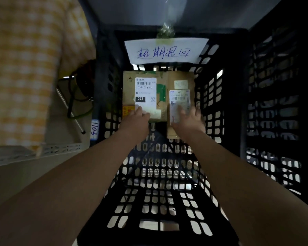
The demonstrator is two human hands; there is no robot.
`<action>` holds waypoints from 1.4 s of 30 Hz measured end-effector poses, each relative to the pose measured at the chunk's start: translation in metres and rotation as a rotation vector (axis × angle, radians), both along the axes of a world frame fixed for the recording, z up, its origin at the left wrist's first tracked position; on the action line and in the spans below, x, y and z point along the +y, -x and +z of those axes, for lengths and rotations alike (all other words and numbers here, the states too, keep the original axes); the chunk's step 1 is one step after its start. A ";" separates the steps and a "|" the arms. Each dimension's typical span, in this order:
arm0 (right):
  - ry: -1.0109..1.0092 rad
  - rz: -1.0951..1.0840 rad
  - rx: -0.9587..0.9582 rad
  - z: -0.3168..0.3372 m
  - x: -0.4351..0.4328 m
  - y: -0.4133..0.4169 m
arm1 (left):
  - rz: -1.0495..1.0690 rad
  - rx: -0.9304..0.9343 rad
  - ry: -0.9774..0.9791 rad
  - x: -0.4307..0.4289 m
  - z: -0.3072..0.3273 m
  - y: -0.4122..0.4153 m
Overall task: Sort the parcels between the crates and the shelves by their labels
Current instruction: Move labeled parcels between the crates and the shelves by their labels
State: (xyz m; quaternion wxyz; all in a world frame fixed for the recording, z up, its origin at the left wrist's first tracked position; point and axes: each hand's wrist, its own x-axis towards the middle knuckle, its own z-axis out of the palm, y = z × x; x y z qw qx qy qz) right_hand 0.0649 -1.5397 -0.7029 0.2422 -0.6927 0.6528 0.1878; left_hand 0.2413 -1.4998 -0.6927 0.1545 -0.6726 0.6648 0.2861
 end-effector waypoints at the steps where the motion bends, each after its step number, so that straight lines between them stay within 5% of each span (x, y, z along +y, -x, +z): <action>1: 0.025 0.046 0.022 0.010 0.000 -0.001 | -0.004 0.004 0.021 0.000 0.009 0.000; 14: 0.338 0.294 -0.088 0.234 0.014 -0.001 | 0.002 -0.171 0.331 0.029 0.236 0.001; 24: 0.658 0.692 -0.358 0.415 0.083 0.035 | 0.268 -0.345 0.741 0.149 0.423 0.067; 34: 0.691 1.063 -0.707 0.542 0.243 0.026 | 0.543 -0.629 0.824 0.370 0.545 0.105; 42: 0.676 1.346 -0.968 0.585 0.460 0.000 | 0.850 -0.826 0.829 0.606 0.584 0.144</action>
